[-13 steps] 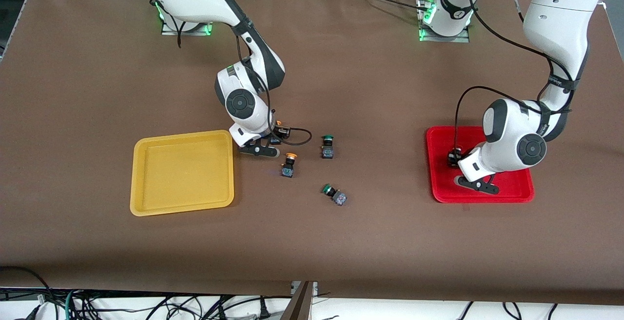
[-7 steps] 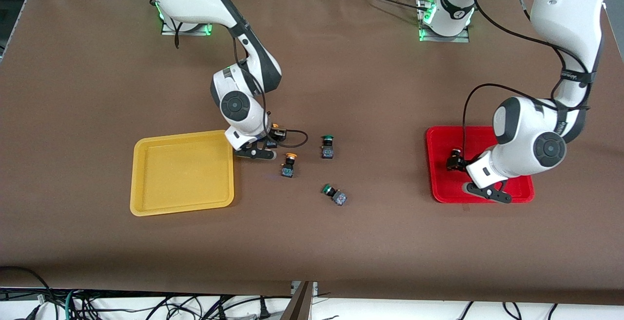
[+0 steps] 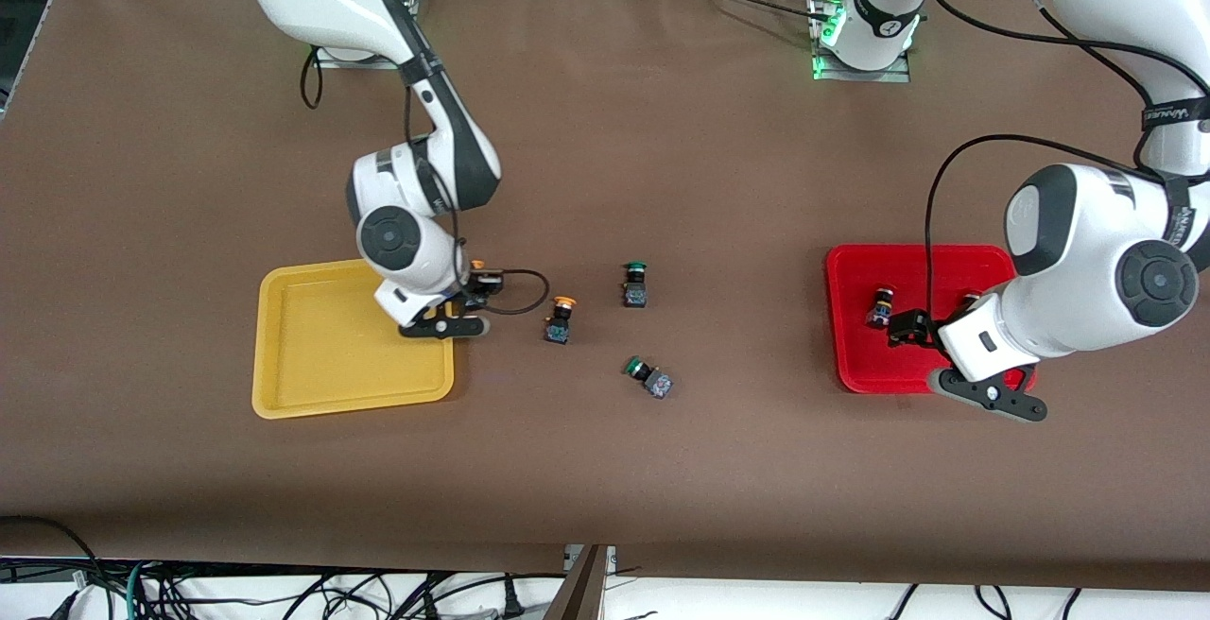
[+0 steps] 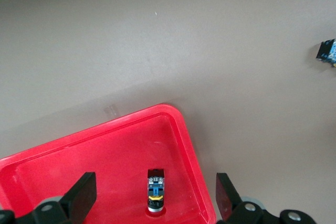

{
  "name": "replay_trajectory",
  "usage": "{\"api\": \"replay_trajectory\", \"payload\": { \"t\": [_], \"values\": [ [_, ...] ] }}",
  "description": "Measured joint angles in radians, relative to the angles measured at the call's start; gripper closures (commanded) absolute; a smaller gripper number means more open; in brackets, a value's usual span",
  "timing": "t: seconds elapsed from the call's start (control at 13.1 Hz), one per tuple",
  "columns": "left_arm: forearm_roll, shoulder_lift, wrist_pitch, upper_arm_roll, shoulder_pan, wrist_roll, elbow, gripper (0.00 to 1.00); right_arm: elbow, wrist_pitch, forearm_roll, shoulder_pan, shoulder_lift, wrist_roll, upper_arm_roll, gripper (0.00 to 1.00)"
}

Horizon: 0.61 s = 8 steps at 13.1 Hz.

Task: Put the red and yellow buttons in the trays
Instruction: 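Place the orange button in the yellow tray while the left gripper withdraws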

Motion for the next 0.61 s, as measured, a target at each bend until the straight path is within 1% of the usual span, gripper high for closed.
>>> {"api": "replay_trajectory", "payload": {
  "t": [0.15, 0.3, 0.46, 0.53, 0.61],
  "values": [
    [0.000, -0.013, -0.047, 0.001, 0.000, -0.007, 0.046, 0.00, -0.003, -0.005, 0.000, -0.023, 0.004, -0.133, -0.045, 0.74],
    [0.000, -0.070, -0.120, 0.002, -0.002, -0.081, 0.063, 0.00, -0.004, -0.006, 0.000, -0.077, 0.014, -0.255, -0.058, 0.69],
    [0.000, -0.160, -0.221, 0.005, -0.024, -0.200, 0.057, 0.00, -0.005, -0.006, 0.000, -0.141, 0.028, -0.364, -0.061, 0.50],
    [0.000, -0.216, -0.267, 0.009, -0.040, -0.243, 0.041, 0.00, -0.005, -0.006, 0.000, -0.175, 0.035, -0.417, -0.061, 0.45],
    [0.000, -0.272, -0.310, 0.016, -0.051, -0.264, 0.020, 0.00, -0.005, -0.006, 0.000, -0.202, 0.039, -0.455, -0.061, 0.44]
  ]
}}
